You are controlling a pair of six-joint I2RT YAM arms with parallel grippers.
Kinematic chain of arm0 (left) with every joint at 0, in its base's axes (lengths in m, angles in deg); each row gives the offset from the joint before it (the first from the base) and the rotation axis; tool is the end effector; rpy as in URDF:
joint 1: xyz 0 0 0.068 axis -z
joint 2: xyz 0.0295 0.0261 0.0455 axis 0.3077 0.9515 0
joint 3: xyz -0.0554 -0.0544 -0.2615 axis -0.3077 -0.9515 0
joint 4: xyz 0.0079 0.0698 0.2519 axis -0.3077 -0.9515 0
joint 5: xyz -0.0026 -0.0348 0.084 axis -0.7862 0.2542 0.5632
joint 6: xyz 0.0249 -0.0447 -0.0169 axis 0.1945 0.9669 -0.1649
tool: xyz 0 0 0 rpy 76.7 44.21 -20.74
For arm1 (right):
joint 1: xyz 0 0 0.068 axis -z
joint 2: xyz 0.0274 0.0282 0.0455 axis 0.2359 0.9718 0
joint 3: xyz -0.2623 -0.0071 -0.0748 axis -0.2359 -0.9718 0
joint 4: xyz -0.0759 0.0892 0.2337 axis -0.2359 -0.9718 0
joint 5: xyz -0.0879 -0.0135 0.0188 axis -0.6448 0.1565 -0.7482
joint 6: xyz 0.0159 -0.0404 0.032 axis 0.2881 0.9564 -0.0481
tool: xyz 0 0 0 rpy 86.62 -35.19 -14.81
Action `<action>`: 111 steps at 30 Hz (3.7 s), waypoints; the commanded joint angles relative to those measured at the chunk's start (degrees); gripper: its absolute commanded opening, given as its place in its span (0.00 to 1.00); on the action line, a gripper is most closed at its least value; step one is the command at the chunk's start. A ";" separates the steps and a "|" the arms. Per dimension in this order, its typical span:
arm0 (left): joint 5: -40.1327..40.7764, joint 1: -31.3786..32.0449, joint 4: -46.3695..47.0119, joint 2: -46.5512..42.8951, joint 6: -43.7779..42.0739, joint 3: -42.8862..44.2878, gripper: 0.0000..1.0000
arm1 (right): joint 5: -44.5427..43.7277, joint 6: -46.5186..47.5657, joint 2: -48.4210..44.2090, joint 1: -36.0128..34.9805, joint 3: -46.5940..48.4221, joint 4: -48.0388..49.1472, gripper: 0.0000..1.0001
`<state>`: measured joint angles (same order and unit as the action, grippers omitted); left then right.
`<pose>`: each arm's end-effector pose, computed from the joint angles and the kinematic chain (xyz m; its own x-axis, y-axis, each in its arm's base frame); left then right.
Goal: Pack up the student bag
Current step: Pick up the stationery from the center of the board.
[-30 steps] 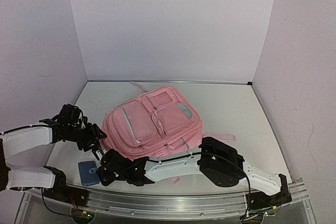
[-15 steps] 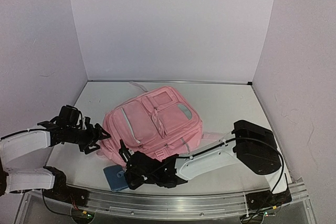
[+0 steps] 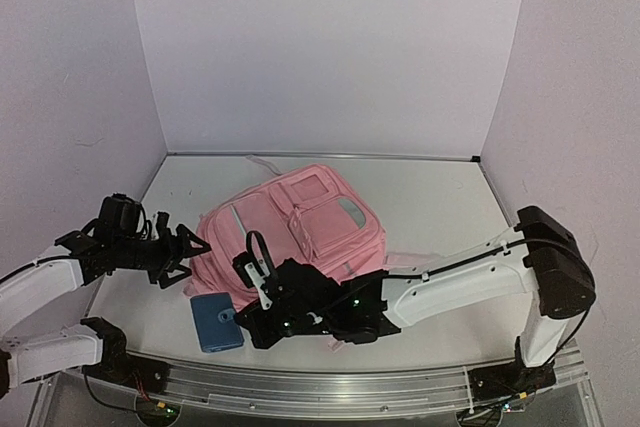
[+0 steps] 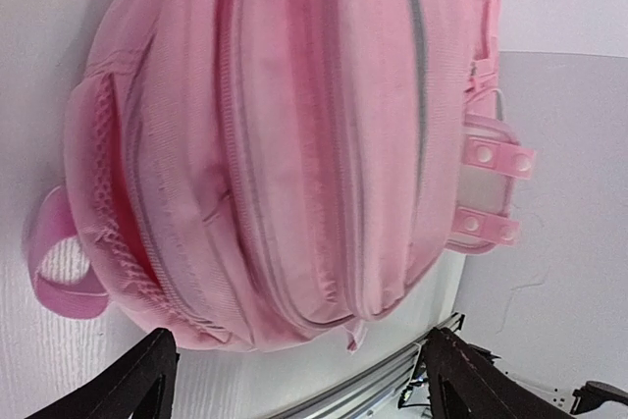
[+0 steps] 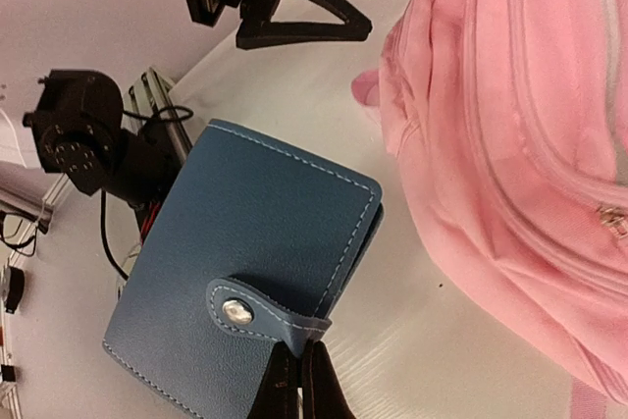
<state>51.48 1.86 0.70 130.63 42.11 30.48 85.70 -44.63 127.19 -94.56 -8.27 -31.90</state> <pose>0.1563 -0.0733 0.2074 -0.8807 -0.4322 -0.1939 -0.1410 0.6300 -0.7637 0.0697 0.4353 0.2073 -0.5789 -0.3246 -0.7480 -0.8032 0.3851 0.4545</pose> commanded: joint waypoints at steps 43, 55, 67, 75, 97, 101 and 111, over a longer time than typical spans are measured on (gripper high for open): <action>-18.63 11.17 24.48 7.23 3.04 3.64 0.15 | -10.00 -8.85 -10.22 7.74 -0.56 3.27 0.11; -27.57 11.23 22.01 10.84 -11.56 7.55 0.00 | 5.34 -2.63 -19.13 14.72 -5.72 2.03 0.93; -44.25 13.82 6.39 17.57 -27.00 19.11 0.00 | 34.18 5.05 -19.83 18.82 -2.32 -7.51 0.92; -47.22 17.12 1.24 20.43 -31.36 23.67 0.00 | 40.45 4.20 -16.88 19.38 -0.18 -6.85 0.76; -22.69 17.95 42.96 8.41 -5.09 7.96 0.83 | 21.07 -15.32 -28.50 22.15 -20.57 30.64 0.00; -21.40 17.93 48.03 8.53 -2.20 7.66 0.83 | 21.35 -16.27 -28.79 22.19 -21.85 34.35 0.00; -22.70 18.07 52.36 11.92 0.97 10.13 0.68 | 22.53 -18.70 -27.09 22.20 -23.19 39.16 0.00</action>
<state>28.82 19.66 48.56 141.22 41.22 38.00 108.01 -61.60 99.91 -72.32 -31.03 0.33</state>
